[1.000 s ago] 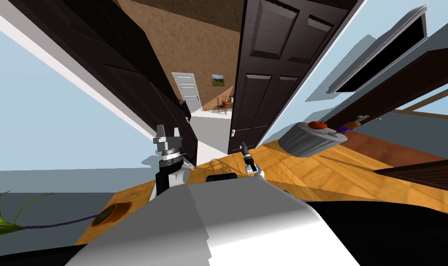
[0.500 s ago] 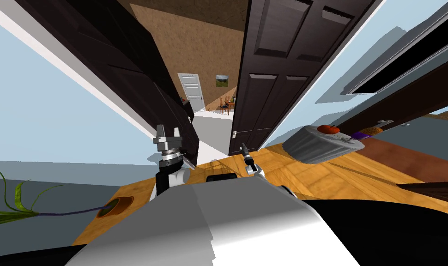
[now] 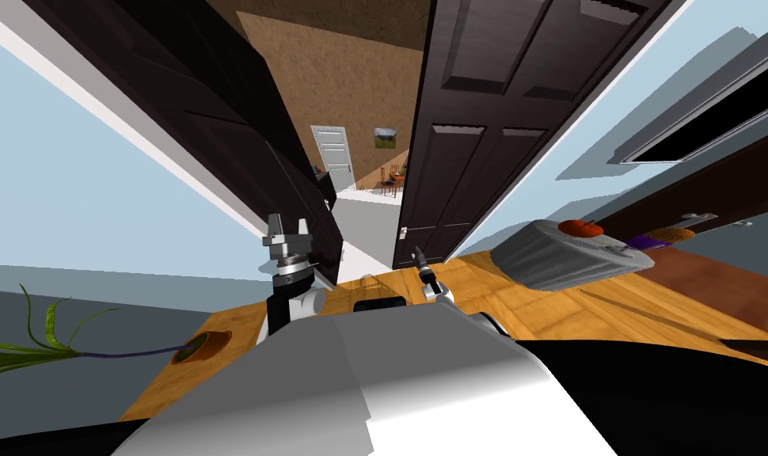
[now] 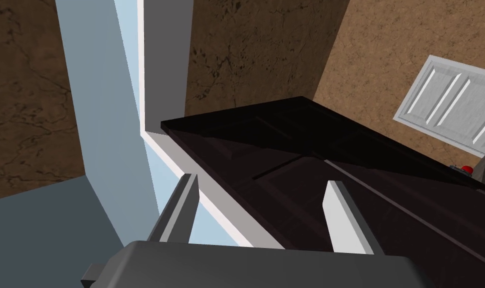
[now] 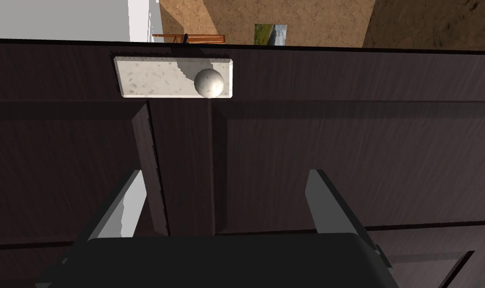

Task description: Push the door open

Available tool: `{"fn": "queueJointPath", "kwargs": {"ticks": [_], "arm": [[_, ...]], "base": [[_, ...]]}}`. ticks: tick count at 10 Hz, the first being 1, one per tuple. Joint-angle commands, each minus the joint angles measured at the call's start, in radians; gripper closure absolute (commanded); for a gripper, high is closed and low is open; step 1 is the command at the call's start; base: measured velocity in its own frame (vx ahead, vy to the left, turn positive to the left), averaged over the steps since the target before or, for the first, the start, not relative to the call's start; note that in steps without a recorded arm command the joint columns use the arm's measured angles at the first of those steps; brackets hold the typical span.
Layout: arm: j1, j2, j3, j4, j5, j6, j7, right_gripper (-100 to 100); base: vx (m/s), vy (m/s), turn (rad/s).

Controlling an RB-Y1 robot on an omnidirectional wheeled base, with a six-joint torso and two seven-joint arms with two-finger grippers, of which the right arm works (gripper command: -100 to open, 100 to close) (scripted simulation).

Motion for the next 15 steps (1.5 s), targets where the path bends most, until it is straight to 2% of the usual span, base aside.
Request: {"fn": "queueJointPath", "kwargs": {"ticks": [1,3,4,15], "arm": [[-0.016,-0.006,0.003,0.040,-0.002,-0.009,-0.005,-100],[-0.032,-0.011,0.005,0.080,-0.003,-0.017,-0.009,-100],[-0.025,-0.010,0.004,0.062,-0.002,-0.012,-0.009,-100],[-0.039,0.023,-0.022,0.085,-0.018,-0.009,0.035,-100]], "base": [[0.051,-0.060,0.105],[0.051,-0.051,0.067],[0.024,-0.024,0.015],[0.182,-0.002,0.031]]}}
